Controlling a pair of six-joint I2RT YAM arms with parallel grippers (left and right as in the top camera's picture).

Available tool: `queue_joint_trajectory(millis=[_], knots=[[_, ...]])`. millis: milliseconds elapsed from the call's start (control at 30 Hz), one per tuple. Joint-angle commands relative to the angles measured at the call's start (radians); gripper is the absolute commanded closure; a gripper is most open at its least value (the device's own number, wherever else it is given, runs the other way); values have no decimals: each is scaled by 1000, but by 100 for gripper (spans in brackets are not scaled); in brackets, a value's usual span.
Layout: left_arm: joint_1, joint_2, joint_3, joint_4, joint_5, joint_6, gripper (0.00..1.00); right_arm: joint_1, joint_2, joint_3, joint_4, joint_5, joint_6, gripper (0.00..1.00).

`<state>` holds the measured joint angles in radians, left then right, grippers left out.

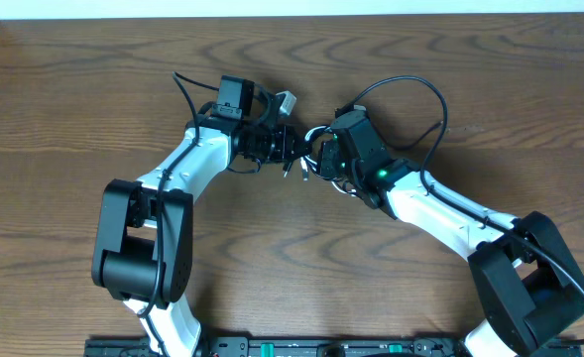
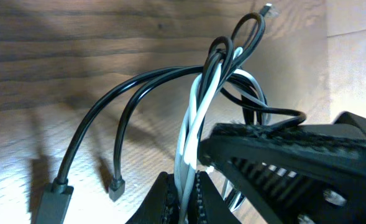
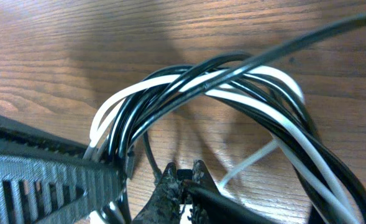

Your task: Untangle cables

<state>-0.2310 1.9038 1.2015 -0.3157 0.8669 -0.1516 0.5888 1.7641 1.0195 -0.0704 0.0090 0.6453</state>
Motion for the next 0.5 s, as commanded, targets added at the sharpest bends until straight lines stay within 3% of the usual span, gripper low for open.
queue_joint_trajectory(millis=[0, 67, 133, 200, 233, 367, 467], knots=[[-2, -23, -5, 1, 97, 29, 92, 2, -11, 5, -1, 52, -14, 98], [-2, -23, -5, 4, 117, 34, 92, 2, -11, 5, -2, 47, -14, 96], [-2, -23, -5, 4, 152, 57, 92, 4, -11, 5, -4, 24, -14, 80], [-2, -23, -5, 4, 154, 63, 92, 6, -11, 5, -5, 2, -15, 58], [-2, -23, -5, 4, 154, 66, 92, 5, -18, 5, -5, -27, -16, 54], [-2, -23, -5, 4, 154, 66, 92, -38, -127, 5, -5, -197, -26, 53], [-2, -23, -5, 5, 154, 66, 92, -63, -221, 5, -24, -226, -26, 69]])
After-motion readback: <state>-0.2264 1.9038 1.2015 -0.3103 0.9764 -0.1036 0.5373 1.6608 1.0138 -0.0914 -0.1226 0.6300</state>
